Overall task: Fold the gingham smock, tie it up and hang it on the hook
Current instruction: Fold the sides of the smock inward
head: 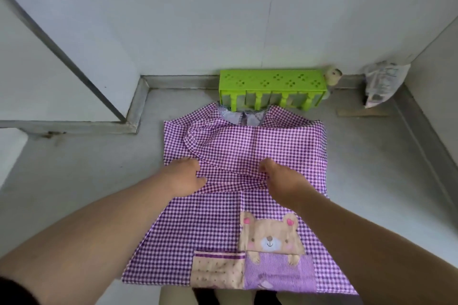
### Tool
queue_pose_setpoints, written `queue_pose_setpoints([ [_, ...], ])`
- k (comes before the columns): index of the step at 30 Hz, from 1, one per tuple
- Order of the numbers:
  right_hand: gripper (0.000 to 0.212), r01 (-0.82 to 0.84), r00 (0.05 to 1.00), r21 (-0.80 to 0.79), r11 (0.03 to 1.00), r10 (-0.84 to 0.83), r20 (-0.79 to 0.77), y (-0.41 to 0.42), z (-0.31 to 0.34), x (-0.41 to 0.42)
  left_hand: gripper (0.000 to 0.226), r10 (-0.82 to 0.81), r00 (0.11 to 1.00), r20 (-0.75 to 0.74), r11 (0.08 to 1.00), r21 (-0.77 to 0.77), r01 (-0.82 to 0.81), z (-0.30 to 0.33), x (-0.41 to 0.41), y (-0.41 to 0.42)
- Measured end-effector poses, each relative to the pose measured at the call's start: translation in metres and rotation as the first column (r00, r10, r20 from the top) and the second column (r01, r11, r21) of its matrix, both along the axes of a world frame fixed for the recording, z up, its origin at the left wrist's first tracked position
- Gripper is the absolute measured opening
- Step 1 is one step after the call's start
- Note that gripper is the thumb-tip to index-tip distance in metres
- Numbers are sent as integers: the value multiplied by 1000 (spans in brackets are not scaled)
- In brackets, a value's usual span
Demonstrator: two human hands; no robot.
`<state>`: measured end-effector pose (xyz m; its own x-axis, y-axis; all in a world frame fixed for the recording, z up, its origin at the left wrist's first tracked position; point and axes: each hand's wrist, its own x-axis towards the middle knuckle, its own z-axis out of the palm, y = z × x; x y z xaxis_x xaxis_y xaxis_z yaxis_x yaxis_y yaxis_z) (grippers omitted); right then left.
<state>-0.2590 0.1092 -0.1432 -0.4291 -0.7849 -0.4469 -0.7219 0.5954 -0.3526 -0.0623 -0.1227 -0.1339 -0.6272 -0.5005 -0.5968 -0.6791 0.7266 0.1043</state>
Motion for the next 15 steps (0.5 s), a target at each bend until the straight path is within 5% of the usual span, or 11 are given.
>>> queue_pose_setpoints([
  [6,54,-45,993,86,995,54,-109,3,-3,-12,52,299,935,-191,953,107,-283,-3,4,-7],
  [12,41,-46,996,25,999,48,-73,14,-17,-10,53,664,655,-362,745,404,-532,-8,-26,-23],
  [15,39,-63,994,12,998,63,-89,21,-18,-8,46,828,453,-330,557,576,-598,-14,-41,-32],
])
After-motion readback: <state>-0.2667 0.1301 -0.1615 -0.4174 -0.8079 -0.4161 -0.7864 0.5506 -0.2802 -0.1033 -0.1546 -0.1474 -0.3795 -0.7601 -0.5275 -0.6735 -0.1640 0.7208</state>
